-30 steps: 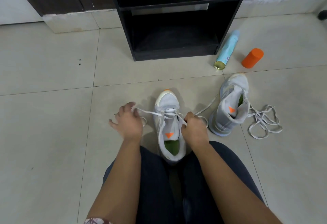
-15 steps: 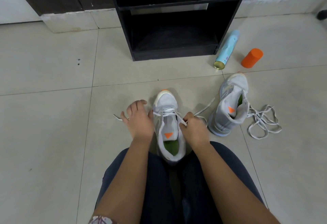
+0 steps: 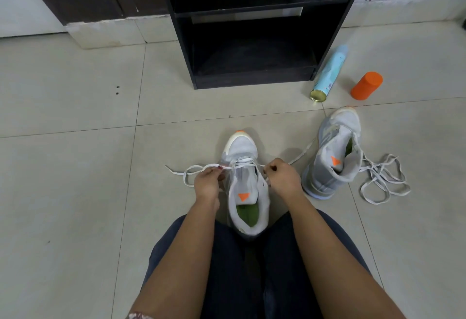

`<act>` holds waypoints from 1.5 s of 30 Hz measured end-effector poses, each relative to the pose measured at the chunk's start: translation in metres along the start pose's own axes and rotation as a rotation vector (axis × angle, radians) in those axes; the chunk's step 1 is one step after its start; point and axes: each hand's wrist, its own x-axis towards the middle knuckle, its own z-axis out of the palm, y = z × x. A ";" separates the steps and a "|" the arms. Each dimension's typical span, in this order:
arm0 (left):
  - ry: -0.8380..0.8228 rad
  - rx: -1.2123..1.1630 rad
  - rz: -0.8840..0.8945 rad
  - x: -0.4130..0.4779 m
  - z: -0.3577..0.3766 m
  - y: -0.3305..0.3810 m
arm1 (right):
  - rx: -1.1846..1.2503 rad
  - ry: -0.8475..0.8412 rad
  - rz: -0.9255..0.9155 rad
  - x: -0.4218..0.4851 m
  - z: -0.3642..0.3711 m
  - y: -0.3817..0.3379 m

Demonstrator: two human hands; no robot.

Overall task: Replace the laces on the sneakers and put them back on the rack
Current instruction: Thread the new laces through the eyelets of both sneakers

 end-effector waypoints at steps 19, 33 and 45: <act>-0.167 1.058 0.940 -0.003 -0.002 0.003 | -0.484 0.122 -0.595 -0.013 -0.003 -0.028; -0.281 0.737 0.965 -0.034 0.013 0.009 | -0.127 0.120 -0.568 -0.030 -0.028 -0.025; 0.440 0.473 0.440 0.009 -0.033 0.022 | 0.047 0.001 -0.317 -0.038 -0.054 -0.008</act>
